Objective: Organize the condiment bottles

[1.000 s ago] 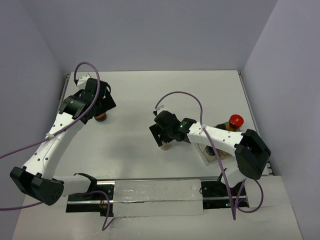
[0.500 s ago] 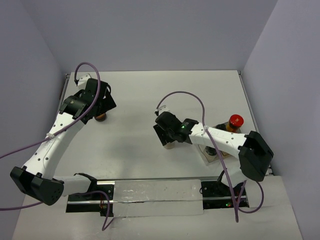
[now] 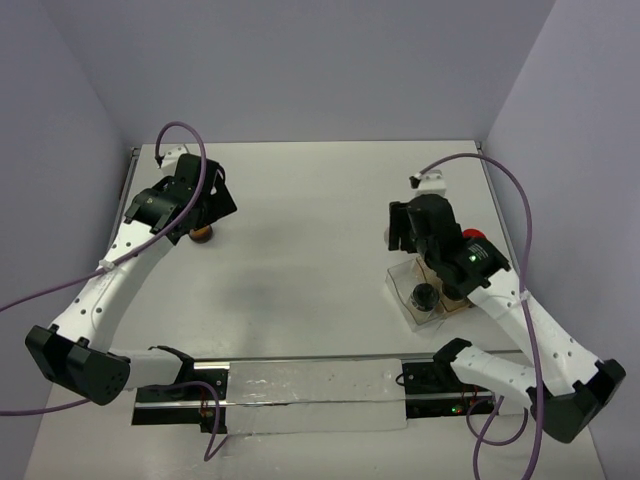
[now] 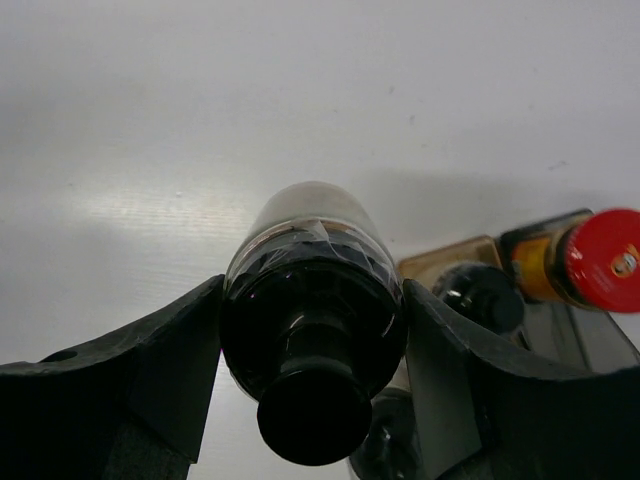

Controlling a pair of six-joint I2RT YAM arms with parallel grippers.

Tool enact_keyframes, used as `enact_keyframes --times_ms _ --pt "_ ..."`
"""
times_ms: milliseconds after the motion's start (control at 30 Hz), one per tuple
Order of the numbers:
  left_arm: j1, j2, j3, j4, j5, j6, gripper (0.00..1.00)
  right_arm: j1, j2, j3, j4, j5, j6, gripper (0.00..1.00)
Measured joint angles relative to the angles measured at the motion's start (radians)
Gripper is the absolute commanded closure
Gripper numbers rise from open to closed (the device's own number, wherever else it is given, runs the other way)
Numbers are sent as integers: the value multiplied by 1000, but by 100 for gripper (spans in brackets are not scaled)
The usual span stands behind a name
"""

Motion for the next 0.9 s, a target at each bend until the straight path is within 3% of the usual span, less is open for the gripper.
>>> enact_keyframes --times_ms 300,900 --pt "0 21 0 2 4 2 1 -104 -59 -205 -61 -76 0 69" --pt "1 21 0 2 4 3 1 -130 -20 -311 11 -142 0 65"
